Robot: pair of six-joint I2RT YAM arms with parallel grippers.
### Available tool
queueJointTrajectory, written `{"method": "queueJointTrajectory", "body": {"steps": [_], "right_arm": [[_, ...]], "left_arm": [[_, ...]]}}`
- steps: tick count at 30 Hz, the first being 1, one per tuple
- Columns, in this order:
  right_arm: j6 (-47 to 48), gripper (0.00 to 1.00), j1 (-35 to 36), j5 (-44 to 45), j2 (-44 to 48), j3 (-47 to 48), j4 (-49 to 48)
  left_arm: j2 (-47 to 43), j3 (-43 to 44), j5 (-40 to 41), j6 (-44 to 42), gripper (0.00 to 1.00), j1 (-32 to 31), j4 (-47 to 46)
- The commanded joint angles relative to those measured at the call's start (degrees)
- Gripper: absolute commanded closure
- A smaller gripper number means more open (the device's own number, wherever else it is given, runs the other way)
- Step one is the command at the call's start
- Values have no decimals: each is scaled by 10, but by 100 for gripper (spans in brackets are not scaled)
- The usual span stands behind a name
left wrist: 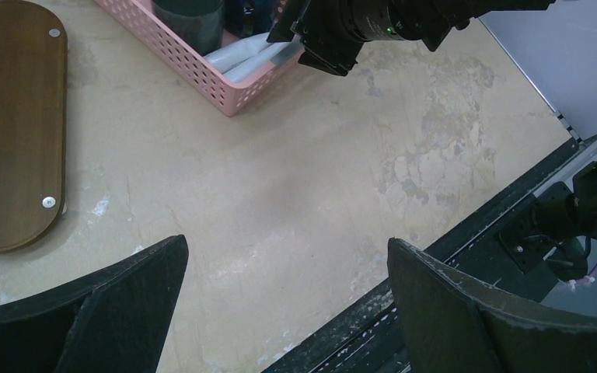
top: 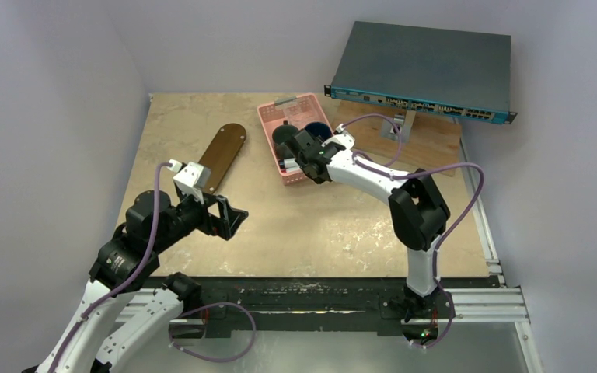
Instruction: Prepare toiletry sets of a toothbrush and toothpaste on the tray
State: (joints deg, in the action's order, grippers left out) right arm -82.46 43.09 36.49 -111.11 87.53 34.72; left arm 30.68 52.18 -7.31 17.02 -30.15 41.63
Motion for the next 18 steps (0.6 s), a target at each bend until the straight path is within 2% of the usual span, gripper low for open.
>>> {"method": "queueJointTrajectory", "body": {"steps": [1,10,18], "right_arm": [[-23,48,2,21,-5,24,19],[-22,57,1,20,-21,27,24],[-17,73,1,23,-16,18,25]], "left_arm": [[2,1,-10,7,0,-2,-18],[1,0,-8,7,0,-3,-18],[2,0,-6,7,0,-3,-17]]}}
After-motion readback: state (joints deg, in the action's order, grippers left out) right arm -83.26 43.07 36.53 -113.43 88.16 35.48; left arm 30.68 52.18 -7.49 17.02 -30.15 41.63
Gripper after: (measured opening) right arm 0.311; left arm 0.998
